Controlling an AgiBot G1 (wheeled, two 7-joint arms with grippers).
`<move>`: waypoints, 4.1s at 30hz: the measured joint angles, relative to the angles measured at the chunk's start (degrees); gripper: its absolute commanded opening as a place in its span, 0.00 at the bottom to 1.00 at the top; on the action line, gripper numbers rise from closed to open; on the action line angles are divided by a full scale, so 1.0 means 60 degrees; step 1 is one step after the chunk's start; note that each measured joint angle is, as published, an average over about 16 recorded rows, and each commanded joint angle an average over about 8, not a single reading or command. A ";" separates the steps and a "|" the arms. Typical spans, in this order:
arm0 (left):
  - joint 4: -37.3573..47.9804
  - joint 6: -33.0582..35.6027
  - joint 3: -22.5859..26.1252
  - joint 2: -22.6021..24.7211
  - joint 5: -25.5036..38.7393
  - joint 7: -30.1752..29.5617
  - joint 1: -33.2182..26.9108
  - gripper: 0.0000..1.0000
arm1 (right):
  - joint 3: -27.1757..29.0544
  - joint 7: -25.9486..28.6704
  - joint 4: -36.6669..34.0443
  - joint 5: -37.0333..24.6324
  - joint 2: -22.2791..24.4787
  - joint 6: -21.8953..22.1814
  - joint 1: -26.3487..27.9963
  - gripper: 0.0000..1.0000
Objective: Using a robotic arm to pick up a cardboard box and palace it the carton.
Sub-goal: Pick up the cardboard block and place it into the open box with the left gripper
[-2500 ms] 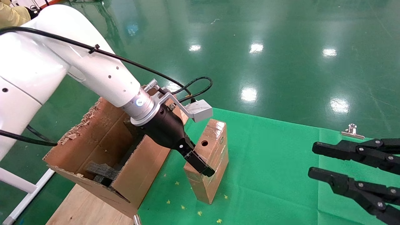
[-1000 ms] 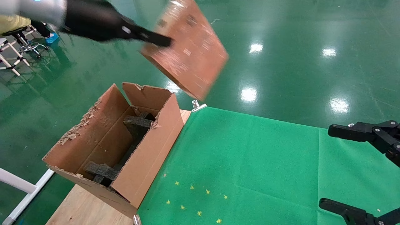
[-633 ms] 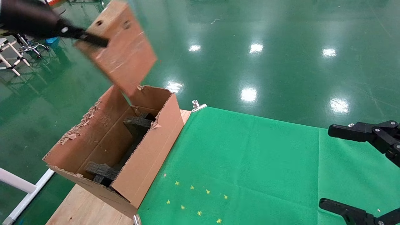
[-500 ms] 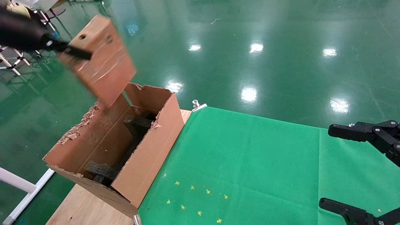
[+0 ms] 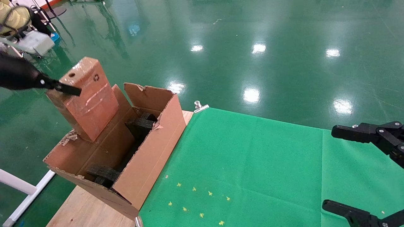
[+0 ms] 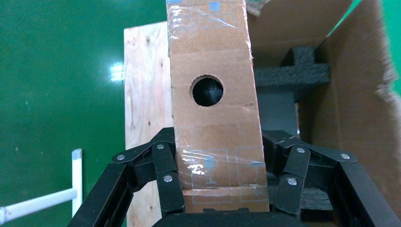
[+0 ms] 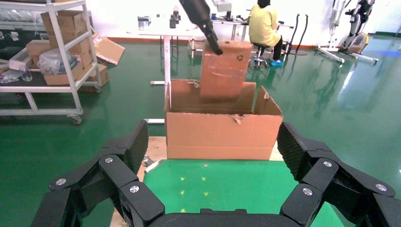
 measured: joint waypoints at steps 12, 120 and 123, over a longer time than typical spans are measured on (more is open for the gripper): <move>0.0624 -0.1085 0.0031 0.0169 -0.0350 0.0020 0.1515 0.00 | -0.0004 -0.0002 0.0000 0.0003 0.0002 0.0002 0.0001 1.00; 0.4798 -0.4948 -0.0193 0.2955 -0.1026 0.1022 0.4630 1.00 | -0.0034 -0.0019 -0.0008 0.0026 0.0014 0.0015 0.0008 1.00; 0.4734 -0.4844 -0.0268 0.2927 -0.1133 0.0975 0.4421 1.00 | -0.0035 -0.0019 -0.0008 0.0027 0.0014 0.0015 0.0008 1.00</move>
